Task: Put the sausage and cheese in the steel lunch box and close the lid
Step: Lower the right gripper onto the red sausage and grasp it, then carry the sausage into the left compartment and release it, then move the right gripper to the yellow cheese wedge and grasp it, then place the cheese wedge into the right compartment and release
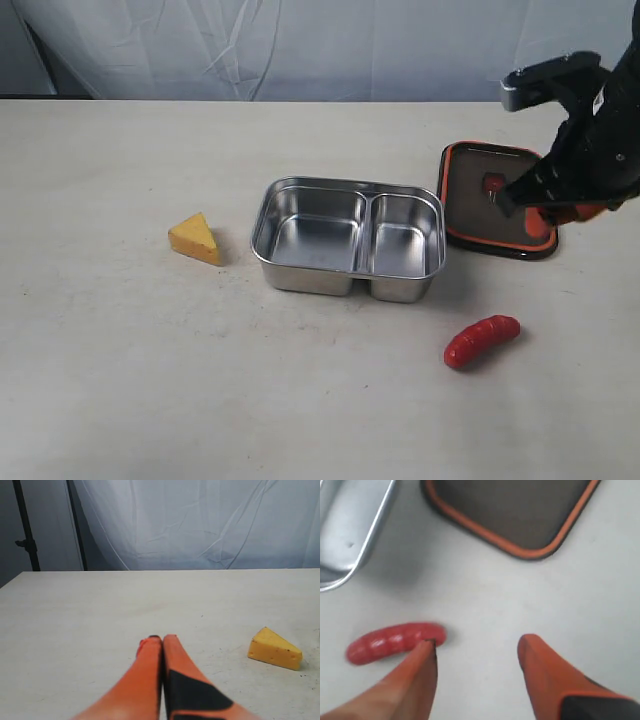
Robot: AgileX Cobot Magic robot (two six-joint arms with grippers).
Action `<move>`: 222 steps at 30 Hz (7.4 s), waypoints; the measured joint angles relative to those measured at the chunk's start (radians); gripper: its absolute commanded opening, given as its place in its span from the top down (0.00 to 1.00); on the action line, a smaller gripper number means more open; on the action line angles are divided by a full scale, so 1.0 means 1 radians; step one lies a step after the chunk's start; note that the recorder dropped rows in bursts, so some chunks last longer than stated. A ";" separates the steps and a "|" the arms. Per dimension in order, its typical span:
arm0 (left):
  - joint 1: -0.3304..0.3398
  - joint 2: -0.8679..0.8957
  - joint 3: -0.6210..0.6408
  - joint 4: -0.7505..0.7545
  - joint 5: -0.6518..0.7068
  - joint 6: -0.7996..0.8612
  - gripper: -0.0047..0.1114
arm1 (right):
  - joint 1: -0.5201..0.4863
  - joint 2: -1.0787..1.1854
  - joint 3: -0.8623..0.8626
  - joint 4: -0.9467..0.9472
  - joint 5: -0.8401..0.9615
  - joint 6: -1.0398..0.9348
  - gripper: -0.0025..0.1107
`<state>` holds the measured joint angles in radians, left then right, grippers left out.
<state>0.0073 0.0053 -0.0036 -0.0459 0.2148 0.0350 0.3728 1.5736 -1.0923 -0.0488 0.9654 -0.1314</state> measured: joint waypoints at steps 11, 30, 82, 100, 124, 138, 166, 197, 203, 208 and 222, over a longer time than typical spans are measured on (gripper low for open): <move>0.000 0.000 0.000 0.000 0.000 0.000 0.96 | 0.000 0.011 0.098 0.416 0.096 0.189 0.52; 0.000 0.000 0.000 0.000 0.000 0.000 0.96 | 0.000 0.046 0.362 0.567 -0.365 0.425 0.52; 0.000 0.000 0.000 0.019 0.000 0.000 0.96 | 0.144 -0.015 -0.055 0.393 -0.342 0.480 0.99; 0.000 0.000 0.000 0.019 0.000 0.000 0.96 | 0.230 0.409 -0.398 0.547 -0.178 0.116 0.51; 0.000 0.000 0.000 0.019 0.000 0.000 0.96 | 0.546 0.726 -0.812 0.203 -0.186 -0.168 0.51; 0.000 0.000 0.000 0.019 0.000 0.000 0.96 | 0.546 0.908 -1.028 0.214 -0.073 -0.161 0.51; 0.000 0.000 0.000 0.019 0.000 0.000 0.96 | 0.548 0.893 -1.033 0.217 -0.024 -0.160 0.99; 0.000 0.000 0.000 0.028 0.000 0.000 0.96 | 0.440 -0.015 -0.020 -0.010 -0.393 0.180 0.99; 0.000 0.000 0.000 0.040 0.000 0.000 0.96 | 0.285 -0.040 0.155 -0.015 -0.535 0.210 0.99; 0.000 0.000 0.000 0.046 0.000 0.000 0.96 | 0.201 0.011 0.165 -0.017 -0.593 0.212 0.89; 0.000 0.000 0.000 0.046 0.000 0.000 0.96 | 0.187 0.061 0.131 -0.019 -0.545 0.213 0.54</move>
<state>0.0073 0.0053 -0.0036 0.0000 0.2148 0.0350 0.5599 1.6343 -0.9616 -0.0673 0.4202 0.0815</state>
